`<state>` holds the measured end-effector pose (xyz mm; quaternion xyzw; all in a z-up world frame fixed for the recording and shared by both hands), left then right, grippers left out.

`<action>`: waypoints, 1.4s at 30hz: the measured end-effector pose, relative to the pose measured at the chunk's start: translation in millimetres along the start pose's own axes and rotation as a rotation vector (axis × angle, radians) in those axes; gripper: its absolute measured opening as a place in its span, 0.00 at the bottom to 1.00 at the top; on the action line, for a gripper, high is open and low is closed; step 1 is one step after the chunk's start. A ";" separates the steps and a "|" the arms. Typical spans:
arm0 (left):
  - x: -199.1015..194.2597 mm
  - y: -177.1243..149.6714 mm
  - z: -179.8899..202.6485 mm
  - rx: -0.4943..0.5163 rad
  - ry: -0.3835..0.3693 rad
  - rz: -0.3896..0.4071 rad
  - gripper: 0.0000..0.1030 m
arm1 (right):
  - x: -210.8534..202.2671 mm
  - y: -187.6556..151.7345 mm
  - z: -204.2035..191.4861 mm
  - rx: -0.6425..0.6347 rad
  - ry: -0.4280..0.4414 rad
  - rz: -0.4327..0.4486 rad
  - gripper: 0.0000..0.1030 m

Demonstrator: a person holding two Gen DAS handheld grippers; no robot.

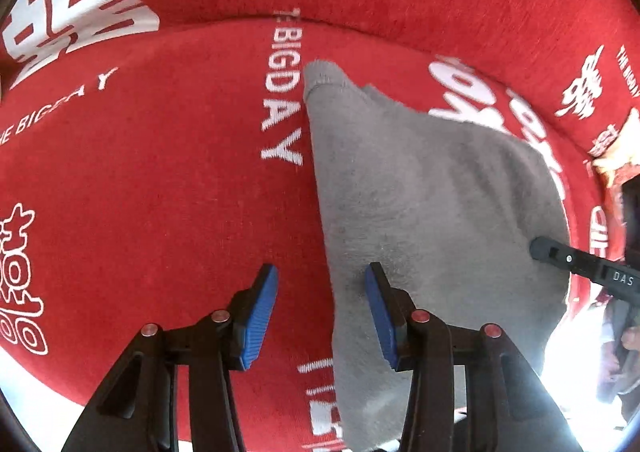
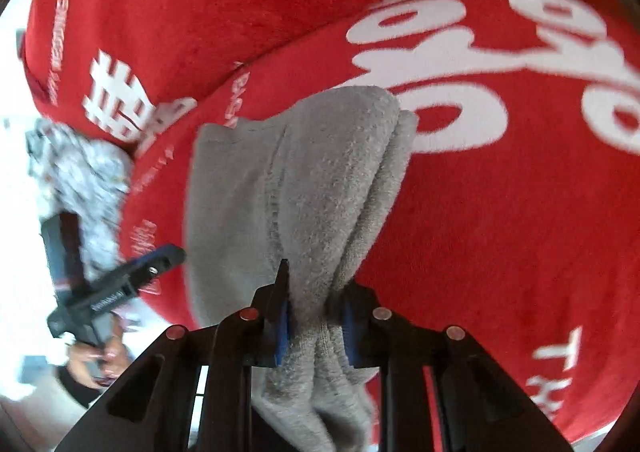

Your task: Fold small clothes

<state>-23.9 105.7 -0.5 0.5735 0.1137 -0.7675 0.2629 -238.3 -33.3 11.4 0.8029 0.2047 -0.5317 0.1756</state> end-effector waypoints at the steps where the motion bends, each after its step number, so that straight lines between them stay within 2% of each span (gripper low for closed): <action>1: 6.2 -1.7 1.9 0.002 0.005 -0.001 0.45 | 11.4 -1.1 10.4 0.008 -0.057 -0.015 0.25; 2: 9.7 -1.5 5.4 0.002 0.008 0.004 0.46 | 16.5 -4.2 26.1 0.025 -0.076 -0.027 0.27; 4: 10.1 -0.8 11.0 0.023 0.041 0.022 0.47 | 18.9 -7.6 47.1 0.114 -0.079 -0.023 0.39; 5: 9.2 -1.3 12.1 0.038 0.070 0.027 0.52 | 15.0 -10.7 55.0 0.149 -0.068 -0.016 0.39; 9: 3.4 -2.7 9.9 0.041 0.131 0.018 0.53 | -7.4 -23.4 68.0 0.196 -0.122 0.004 0.39; 11: -4.9 -5.7 4.6 0.029 0.169 0.002 0.52 | -16.6 -28.0 72.6 0.196 -0.164 0.009 0.34; 12: -8.6 -8.0 3.6 0.023 0.169 -0.002 0.52 | -22.4 -30.6 71.5 0.195 -0.169 0.014 0.24; 13: -12.9 -10.8 3.8 0.015 0.160 -0.004 0.52 | -26.2 -32.2 69.3 0.200 -0.146 0.018 0.21; 15: -18.9 -15.5 8.0 0.011 0.158 -0.003 0.52 | -36.8 -34.1 55.9 0.198 -0.073 0.040 0.21; 16: -21.5 -18.5 11.4 0.014 0.161 -0.001 0.52 | -40.1 -34.9 49.1 0.180 -0.062 0.046 0.20; 20: -18.0 -30.9 24.3 0.012 0.161 -0.017 0.52 | -36.3 -42.1 11.2 0.063 -0.066 0.044 0.20; 22: -10.7 -37.0 26.4 0.014 0.174 -0.039 0.52 | -22.2 -44.1 -3.3 0.008 -0.109 0.016 0.20; 24: -7.8 -40.2 26.4 0.012 0.184 -0.034 0.52 | -7.5 -45.7 -2.5 -0.007 -0.153 -0.010 0.20; 27: -7.8 -40.3 24.9 -0.001 0.175 -0.038 0.52 | 7.0 -44.8 12.1 0.031 -0.201 -0.036 0.13; 35: -9.4 -41.5 23.6 -0.013 0.182 -0.057 0.52 | -5.9 -48.1 31.4 0.124 -0.191 -0.061 0.13; 42: -11.0 -46.9 24.4 -0.021 0.188 -0.095 0.52 | -15.7 -59.0 25.5 0.145 -0.185 -0.089 0.13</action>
Point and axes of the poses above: each gripper's, at about its wrist camera, not at the fingertips, and x roughly the way its jaws point, z to its right, y to its top, the point moved 5 cm from there along x, roughly the way its jaws point, and after that the axes turned 5 degrees about -y, right-handed, at the moved point
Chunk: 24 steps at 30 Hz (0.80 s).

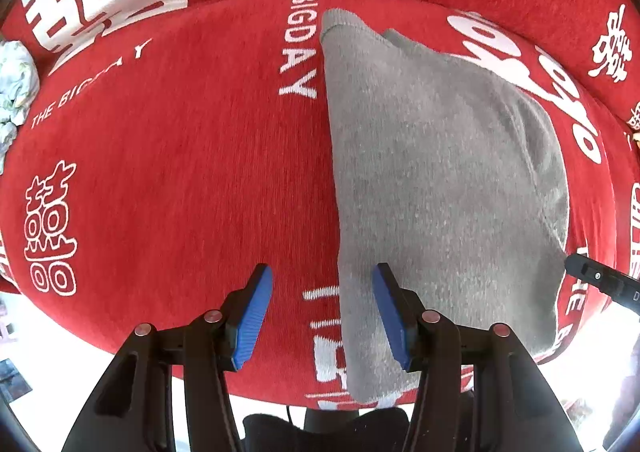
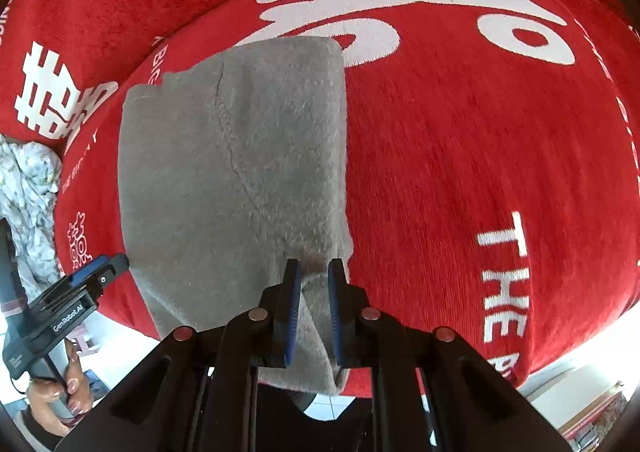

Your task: Fold small clothes

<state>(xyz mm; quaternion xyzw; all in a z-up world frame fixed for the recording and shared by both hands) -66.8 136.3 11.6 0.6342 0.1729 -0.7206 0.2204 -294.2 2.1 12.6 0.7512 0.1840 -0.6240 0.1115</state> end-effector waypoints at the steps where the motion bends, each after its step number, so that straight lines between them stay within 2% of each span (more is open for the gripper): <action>1: -0.8 -1.3 -0.3 0.000 0.000 -0.007 0.52 | -1.2 -1.1 -1.1 -0.002 -0.001 -0.002 0.13; 15: -17.8 -18.8 3.2 -0.008 0.005 -0.080 0.52 | -19.7 -20.2 -18.5 -0.027 -0.002 -0.040 0.17; 19: -30.6 -26.6 6.9 0.003 0.000 -0.095 0.52 | -25.2 -30.4 -21.4 -0.028 -0.003 -0.077 0.17; 24: -57.7 -32.3 14.3 0.021 -0.012 -0.079 0.52 | -45.3 -36.6 -26.0 -0.028 -0.013 -0.072 0.17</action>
Point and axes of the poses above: each gripper's, at about its wrist camera, not at the fingertips, and x roughly the way its jaws point, z to its right, y to its top, the point moved 5 cm from there along x, roughly the way its jaws point, and after that the axes turned 5 degrees about -y, right-handed, at the moved point
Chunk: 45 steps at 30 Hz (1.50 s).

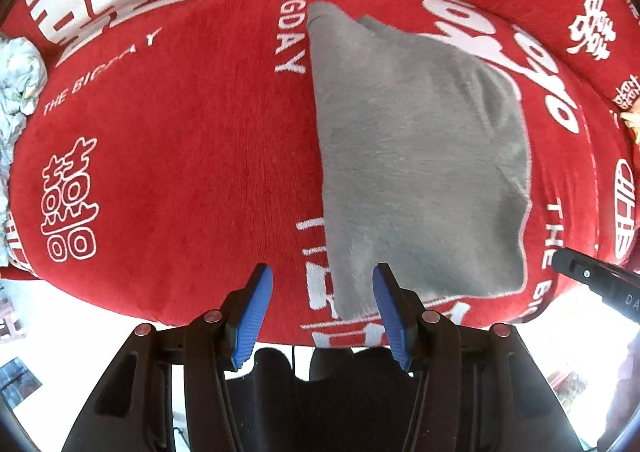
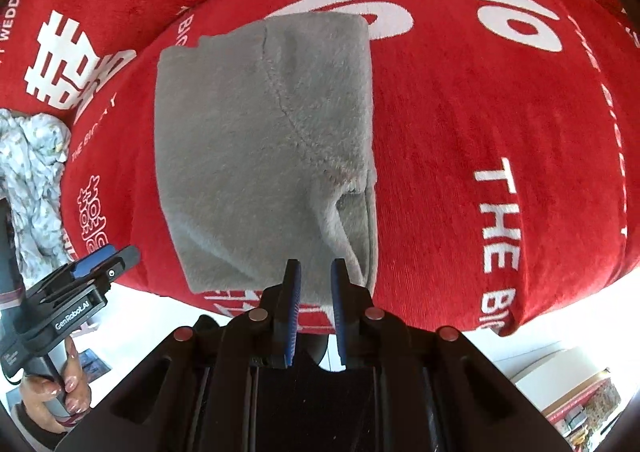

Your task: Fold small clothes

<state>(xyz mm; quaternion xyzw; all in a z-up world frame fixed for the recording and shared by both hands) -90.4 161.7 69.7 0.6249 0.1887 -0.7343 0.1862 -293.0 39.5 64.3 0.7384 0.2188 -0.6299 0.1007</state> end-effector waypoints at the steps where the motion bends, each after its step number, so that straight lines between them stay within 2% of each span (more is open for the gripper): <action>1: -5.3 -0.8 1.2 0.006 0.002 0.005 0.53 | -5.8 -1.0 -1.9 -0.003 -0.006 0.005 0.17; 3: -17.0 -2.6 3.3 0.015 0.013 0.016 0.53 | -15.3 -1.4 -5.0 -0.009 -0.020 0.016 0.20; 6: -29.3 -4.3 4.7 0.022 0.033 0.019 0.53 | -31.7 -1.1 -10.9 -0.023 -0.049 0.047 0.42; 7: -33.2 -5.3 4.6 0.021 0.038 0.021 0.66 | -38.1 -1.1 -14.1 -0.029 -0.056 0.061 0.45; 8: -38.8 -6.2 4.6 0.020 0.042 0.030 0.85 | -42.1 -1.0 -16.5 -0.033 -0.059 0.069 0.45; 9: -43.7 -7.0 5.0 0.021 0.044 0.046 0.88 | -47.7 -1.4 -20.0 -0.038 -0.065 0.078 0.47; 15: -63.9 -10.5 3.9 0.005 0.031 0.081 0.88 | -67.3 -5.3 -32.0 -0.063 -0.106 0.118 0.66; 18: -72.0 -10.1 2.2 -0.018 0.031 0.101 0.88 | -76.6 -7.3 -39.0 -0.087 -0.130 0.144 0.80; 20: -76.9 -9.3 1.1 -0.031 0.041 0.109 1.00 | -82.3 -8.6 -42.8 -0.093 -0.148 0.166 0.80; 21: -80.3 -9.3 -0.3 -0.035 0.050 0.117 1.00 | -84.1 -8.7 -44.0 -0.097 -0.158 0.172 0.82; 23: -86.3 -8.0 0.7 -0.032 0.059 0.134 1.00 | -87.0 -7.9 -45.1 -0.104 -0.180 0.184 0.91; 24: -89.1 -7.3 1.0 -0.031 0.066 0.142 1.00 | -89.4 -6.9 -45.8 -0.108 -0.187 0.199 0.99; 29: -92.0 -6.9 2.0 -0.040 0.061 0.129 1.00 | -93.9 -4.7 -48.1 -0.108 -0.190 0.213 1.00; 35: -93.6 -8.8 5.0 -0.027 0.121 0.129 1.00 | -99.4 -3.6 -49.5 -0.100 -0.198 0.221 1.00; 45: -100.7 -5.0 8.5 -0.018 0.133 0.148 1.00 | -107.2 1.1 -51.3 -0.098 -0.205 0.235 1.00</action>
Point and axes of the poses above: each gripper's, at about its wrist camera, not at the fingertips, and x roughly the way its jaws point, z to its right, y to its top, the point moved 5 cm from there along x, roughly the way its jaws point, and after that the axes turned 5 degrees about -y, right-handed, at the moved point
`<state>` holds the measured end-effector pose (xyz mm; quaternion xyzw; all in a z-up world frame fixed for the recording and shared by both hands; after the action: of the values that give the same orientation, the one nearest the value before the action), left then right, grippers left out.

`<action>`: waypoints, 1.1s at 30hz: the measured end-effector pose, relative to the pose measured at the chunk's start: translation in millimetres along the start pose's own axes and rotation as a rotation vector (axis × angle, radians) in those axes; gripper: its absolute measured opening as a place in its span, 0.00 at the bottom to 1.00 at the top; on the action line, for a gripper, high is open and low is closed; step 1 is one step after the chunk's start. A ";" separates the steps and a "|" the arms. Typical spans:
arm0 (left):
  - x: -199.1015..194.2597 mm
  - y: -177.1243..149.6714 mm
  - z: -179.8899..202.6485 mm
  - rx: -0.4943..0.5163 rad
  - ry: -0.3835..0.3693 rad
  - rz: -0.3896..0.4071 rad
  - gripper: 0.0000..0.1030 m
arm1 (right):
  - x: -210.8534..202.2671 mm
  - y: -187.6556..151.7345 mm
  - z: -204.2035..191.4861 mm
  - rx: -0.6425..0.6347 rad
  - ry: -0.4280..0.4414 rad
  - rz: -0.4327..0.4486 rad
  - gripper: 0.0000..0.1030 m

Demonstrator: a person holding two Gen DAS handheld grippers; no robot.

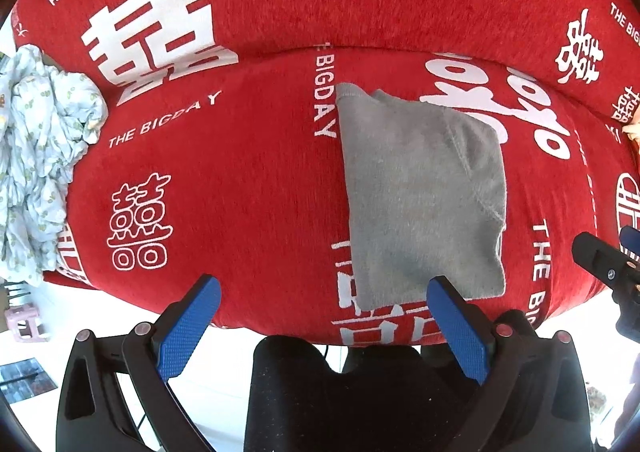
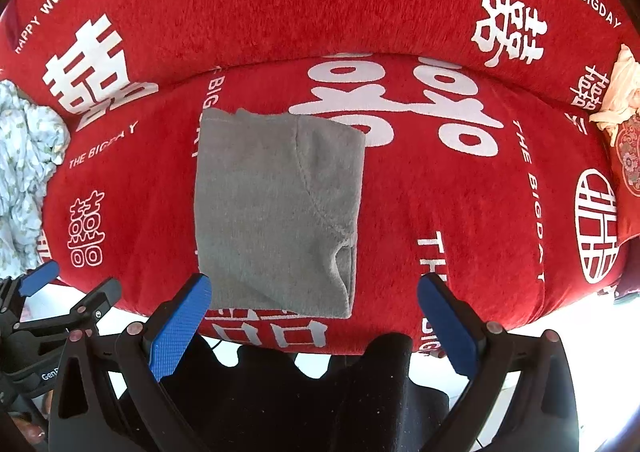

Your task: Fold small clothes

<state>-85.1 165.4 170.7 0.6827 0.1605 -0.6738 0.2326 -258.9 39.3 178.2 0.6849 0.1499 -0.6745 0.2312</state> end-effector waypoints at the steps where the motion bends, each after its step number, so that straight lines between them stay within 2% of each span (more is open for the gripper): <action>1: -0.3 0.2 0.2 -0.002 0.001 0.001 1.00 | -0.4 0.5 0.0 -0.001 -0.001 0.000 1.00; 33: -4.3 6.5 -2.1 -0.024 0.003 0.015 1.00 | -0.5 6.1 -0.5 -0.003 0.003 -0.006 1.00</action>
<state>-80.1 161.5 175.5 0.6822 0.1639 -0.6690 0.2454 -255.3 34.4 179.3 0.6852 0.1534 -0.6739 0.2299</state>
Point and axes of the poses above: each gripper's, at about its wrist camera, not at the fingertips, and x roughly the way its jaws point, z to its right, y to its top, the point moved 5 cm from there along x, roughly the way its jaws point, and after that the axes turned 5 degrees about -y, right-handed, at the moved point
